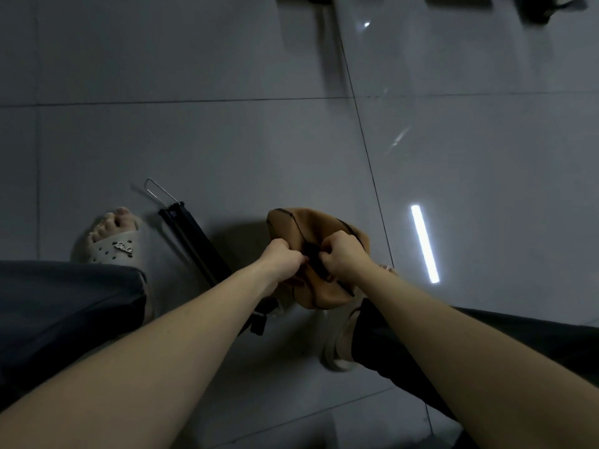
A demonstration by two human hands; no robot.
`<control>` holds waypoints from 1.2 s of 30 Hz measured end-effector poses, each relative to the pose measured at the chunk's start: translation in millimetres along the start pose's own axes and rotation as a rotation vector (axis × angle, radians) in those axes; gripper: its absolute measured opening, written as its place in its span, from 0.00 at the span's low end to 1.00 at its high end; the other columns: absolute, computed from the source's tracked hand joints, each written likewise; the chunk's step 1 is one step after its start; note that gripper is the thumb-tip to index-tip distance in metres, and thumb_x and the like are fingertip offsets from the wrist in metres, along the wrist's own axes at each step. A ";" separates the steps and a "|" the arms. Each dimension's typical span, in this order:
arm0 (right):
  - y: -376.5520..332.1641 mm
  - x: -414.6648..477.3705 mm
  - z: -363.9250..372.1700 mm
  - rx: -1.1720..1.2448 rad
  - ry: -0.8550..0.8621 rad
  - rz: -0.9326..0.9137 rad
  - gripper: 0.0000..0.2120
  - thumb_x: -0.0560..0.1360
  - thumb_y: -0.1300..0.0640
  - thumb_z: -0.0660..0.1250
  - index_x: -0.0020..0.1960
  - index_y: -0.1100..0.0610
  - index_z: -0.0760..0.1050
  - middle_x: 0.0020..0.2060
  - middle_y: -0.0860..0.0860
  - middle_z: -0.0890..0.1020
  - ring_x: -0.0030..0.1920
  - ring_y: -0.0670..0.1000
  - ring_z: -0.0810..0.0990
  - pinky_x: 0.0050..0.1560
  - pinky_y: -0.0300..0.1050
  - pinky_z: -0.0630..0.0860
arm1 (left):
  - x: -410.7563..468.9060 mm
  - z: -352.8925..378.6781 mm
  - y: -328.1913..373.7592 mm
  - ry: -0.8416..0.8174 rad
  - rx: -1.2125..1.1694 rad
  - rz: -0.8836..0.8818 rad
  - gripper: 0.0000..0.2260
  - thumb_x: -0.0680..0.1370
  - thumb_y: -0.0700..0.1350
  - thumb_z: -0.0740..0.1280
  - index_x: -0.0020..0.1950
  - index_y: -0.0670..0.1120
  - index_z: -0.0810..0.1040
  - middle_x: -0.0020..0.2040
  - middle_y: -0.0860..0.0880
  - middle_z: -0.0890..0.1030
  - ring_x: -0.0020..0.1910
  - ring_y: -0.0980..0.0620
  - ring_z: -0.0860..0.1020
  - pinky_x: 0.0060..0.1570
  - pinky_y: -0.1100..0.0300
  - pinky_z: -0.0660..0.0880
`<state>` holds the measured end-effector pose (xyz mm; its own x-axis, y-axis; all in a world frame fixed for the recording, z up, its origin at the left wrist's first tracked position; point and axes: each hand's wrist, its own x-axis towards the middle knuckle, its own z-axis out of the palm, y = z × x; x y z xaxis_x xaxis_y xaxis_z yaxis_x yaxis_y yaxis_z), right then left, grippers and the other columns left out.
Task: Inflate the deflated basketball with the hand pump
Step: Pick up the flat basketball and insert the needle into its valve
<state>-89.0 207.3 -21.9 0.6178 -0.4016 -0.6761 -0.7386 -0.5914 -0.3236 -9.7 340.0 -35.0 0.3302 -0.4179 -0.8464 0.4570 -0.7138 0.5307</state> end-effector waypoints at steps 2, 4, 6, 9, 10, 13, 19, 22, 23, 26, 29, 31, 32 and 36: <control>4.3 -4.8 -15.8 0.068 0.117 -0.002 0.14 0.78 0.53 0.65 0.35 0.57 0.76 0.29 0.51 0.80 0.31 0.51 0.80 0.33 0.47 0.76 | -4.5 -7.9 9.4 0.012 0.011 0.017 0.06 0.79 0.43 0.67 0.55 0.45 0.75 0.51 0.43 0.82 0.49 0.43 0.81 0.50 0.48 0.81; 12.5 -6.8 -33.5 0.037 0.359 0.041 0.12 0.77 0.47 0.66 0.40 0.55 0.75 0.34 0.50 0.78 0.36 0.52 0.79 0.36 0.47 0.75 | -7.4 -20.3 16.2 0.038 0.028 0.034 0.06 0.78 0.44 0.68 0.54 0.45 0.76 0.51 0.42 0.82 0.49 0.42 0.82 0.51 0.46 0.81; 16.8 -11.1 -41.6 0.017 0.412 0.098 0.18 0.74 0.39 0.67 0.54 0.52 0.73 0.46 0.47 0.76 0.46 0.50 0.77 0.46 0.50 0.78 | -12.9 -34.8 23.0 0.048 0.039 0.063 0.06 0.78 0.44 0.69 0.53 0.44 0.77 0.49 0.41 0.84 0.47 0.42 0.83 0.51 0.46 0.82; 13.1 -12.2 -29.0 0.140 0.249 0.053 0.21 0.73 0.40 0.68 0.59 0.52 0.73 0.50 0.46 0.77 0.50 0.50 0.78 0.51 0.51 0.79 | -17.2 -52.2 28.9 0.040 0.067 0.122 0.09 0.78 0.45 0.70 0.54 0.42 0.78 0.48 0.41 0.85 0.45 0.43 0.84 0.45 0.50 0.82; 10.0 -11.4 -23.7 0.189 0.234 0.027 0.17 0.75 0.43 0.68 0.57 0.53 0.75 0.46 0.48 0.80 0.47 0.50 0.80 0.48 0.51 0.80 | -17.3 -57.4 29.0 0.047 0.073 0.151 0.10 0.78 0.47 0.70 0.53 0.41 0.79 0.47 0.41 0.85 0.45 0.43 0.84 0.46 0.48 0.83; 7.7 -6.4 -15.7 0.424 0.187 -0.038 0.12 0.78 0.48 0.66 0.50 0.56 0.81 0.41 0.53 0.84 0.43 0.53 0.83 0.47 0.55 0.81 | -15.3 -66.2 28.0 0.120 0.088 0.241 0.12 0.77 0.52 0.70 0.49 0.43 0.81 0.43 0.43 0.85 0.42 0.43 0.84 0.47 0.45 0.83; 4.8 0.9 -23.6 0.940 0.046 0.014 0.18 0.77 0.48 0.68 0.49 0.65 0.82 0.43 0.63 0.84 0.42 0.59 0.83 0.41 0.50 0.79 | -15.4 -74.3 47.5 0.411 0.368 0.532 0.22 0.82 0.57 0.61 0.33 0.46 0.73 0.28 0.50 0.74 0.27 0.52 0.74 0.29 0.60 0.65; 4.2 9.1 -29.3 1.126 -0.008 0.067 0.20 0.76 0.47 0.69 0.54 0.65 0.81 0.48 0.62 0.85 0.48 0.60 0.84 0.50 0.54 0.81 | -4.9 -82.1 54.7 0.522 0.543 0.673 0.22 0.82 0.59 0.61 0.33 0.48 0.70 0.29 0.50 0.74 0.29 0.50 0.74 0.28 0.59 0.63; 1.0 14.1 -28.8 1.156 -0.001 0.083 0.20 0.76 0.47 0.69 0.53 0.65 0.81 0.47 0.61 0.85 0.49 0.60 0.84 0.50 0.54 0.81 | 0.0 -85.9 56.5 0.559 0.573 0.696 0.21 0.81 0.60 0.62 0.34 0.48 0.70 0.30 0.50 0.74 0.30 0.50 0.74 0.28 0.59 0.64; -12.7 27.2 -22.7 1.148 0.085 0.099 0.19 0.75 0.47 0.70 0.49 0.65 0.81 0.44 0.61 0.85 0.45 0.58 0.85 0.45 0.50 0.82 | 6.2 -91.1 63.3 0.703 0.637 0.740 0.16 0.79 0.59 0.66 0.49 0.47 0.71 0.41 0.51 0.75 0.38 0.52 0.74 0.35 0.58 0.68; -18.4 38.3 -10.6 1.123 0.175 0.135 0.20 0.75 0.47 0.70 0.45 0.67 0.81 0.41 0.62 0.84 0.40 0.57 0.84 0.41 0.50 0.81 | 5.8 -85.1 64.6 0.736 0.727 0.834 0.16 0.77 0.54 0.71 0.57 0.49 0.69 0.51 0.50 0.72 0.47 0.51 0.74 0.43 0.57 0.72; -16.2 45.2 -1.2 1.133 0.238 0.175 0.27 0.75 0.45 0.70 0.45 0.73 0.79 0.39 0.63 0.83 0.38 0.60 0.82 0.40 0.52 0.79 | 6.2 -79.5 64.3 0.654 0.780 0.810 0.19 0.74 0.58 0.72 0.59 0.51 0.71 0.54 0.51 0.72 0.51 0.50 0.74 0.47 0.56 0.73; -16.2 46.7 2.7 1.136 0.258 0.196 0.30 0.74 0.44 0.70 0.45 0.75 0.77 0.37 0.63 0.82 0.37 0.60 0.81 0.39 0.53 0.78 | 8.0 -78.7 63.1 0.588 0.801 0.757 0.23 0.72 0.61 0.72 0.61 0.53 0.71 0.56 0.52 0.72 0.53 0.51 0.74 0.50 0.55 0.74; -15.6 55.0 12.7 1.217 0.271 0.304 0.28 0.75 0.42 0.69 0.44 0.70 0.79 0.39 0.63 0.84 0.39 0.62 0.84 0.42 0.58 0.81 | 9.7 -76.7 65.5 0.294 0.634 0.561 0.42 0.64 0.69 0.75 0.73 0.59 0.64 0.66 0.53 0.75 0.64 0.51 0.74 0.62 0.50 0.75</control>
<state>-46.9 203.4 -62.5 0.3109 -0.6210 -0.7195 -0.5394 0.5080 -0.6716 86.8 332.3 -5.0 0.6056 -0.7001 -0.3781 -0.3485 -0.6606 0.6650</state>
